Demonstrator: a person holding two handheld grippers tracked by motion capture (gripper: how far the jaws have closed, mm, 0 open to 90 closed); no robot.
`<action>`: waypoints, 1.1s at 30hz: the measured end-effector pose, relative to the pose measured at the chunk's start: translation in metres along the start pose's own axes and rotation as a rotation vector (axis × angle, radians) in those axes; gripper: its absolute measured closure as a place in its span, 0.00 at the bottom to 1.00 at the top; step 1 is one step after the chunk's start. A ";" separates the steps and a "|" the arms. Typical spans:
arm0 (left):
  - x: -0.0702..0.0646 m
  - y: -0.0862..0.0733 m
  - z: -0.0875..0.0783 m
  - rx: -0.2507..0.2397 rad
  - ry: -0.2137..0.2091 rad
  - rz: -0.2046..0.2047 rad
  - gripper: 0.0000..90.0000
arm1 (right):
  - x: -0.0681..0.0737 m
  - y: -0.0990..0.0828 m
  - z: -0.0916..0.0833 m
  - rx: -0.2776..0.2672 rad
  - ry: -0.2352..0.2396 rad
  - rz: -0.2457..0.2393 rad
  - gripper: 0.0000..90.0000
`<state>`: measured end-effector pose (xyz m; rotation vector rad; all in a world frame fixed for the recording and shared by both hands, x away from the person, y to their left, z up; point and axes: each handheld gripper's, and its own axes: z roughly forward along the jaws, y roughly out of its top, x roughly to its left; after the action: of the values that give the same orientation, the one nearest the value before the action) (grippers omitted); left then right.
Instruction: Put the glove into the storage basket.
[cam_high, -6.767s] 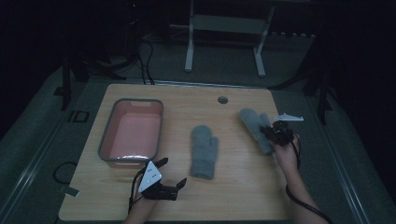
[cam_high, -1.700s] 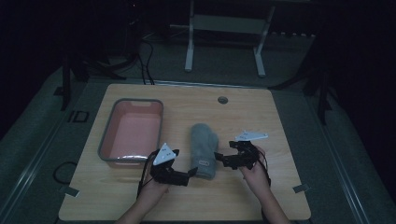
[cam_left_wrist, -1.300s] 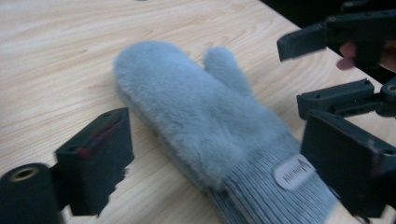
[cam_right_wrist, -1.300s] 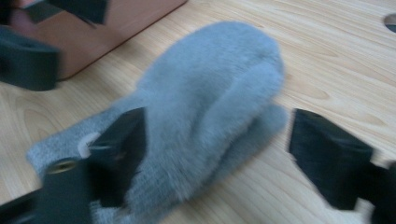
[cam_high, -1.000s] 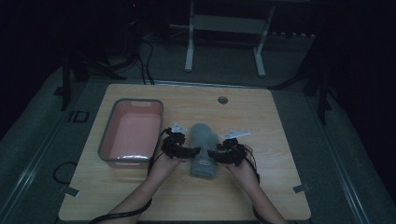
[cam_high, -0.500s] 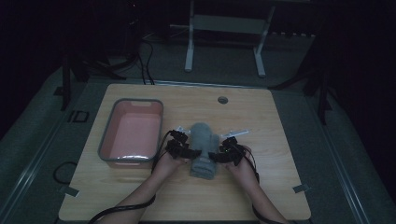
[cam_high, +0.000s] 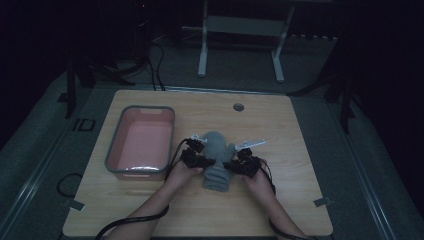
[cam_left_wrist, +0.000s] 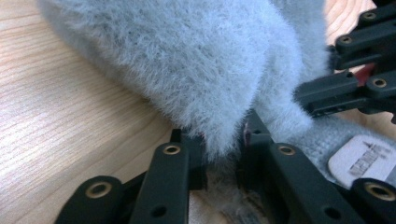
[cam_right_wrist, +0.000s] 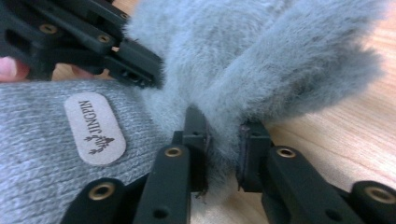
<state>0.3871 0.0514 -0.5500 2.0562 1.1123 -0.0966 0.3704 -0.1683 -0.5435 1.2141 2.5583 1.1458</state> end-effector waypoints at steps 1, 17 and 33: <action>-0.002 0.001 -0.002 -0.009 -0.001 -0.007 0.88 | 0.002 0.001 -0.003 -0.015 -0.002 -0.005 0.89; -0.023 0.033 -0.065 -0.086 0.036 0.070 0.90 | 0.032 0.046 -0.044 -0.126 0.002 -0.072 0.91; -0.016 0.058 -0.169 -0.144 0.179 0.103 0.90 | 0.088 0.130 -0.055 -0.208 0.046 -0.202 0.91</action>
<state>0.3724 0.1347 -0.3919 2.0176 1.0850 0.2169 0.3718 -0.0872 -0.3982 0.8731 2.4495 1.3635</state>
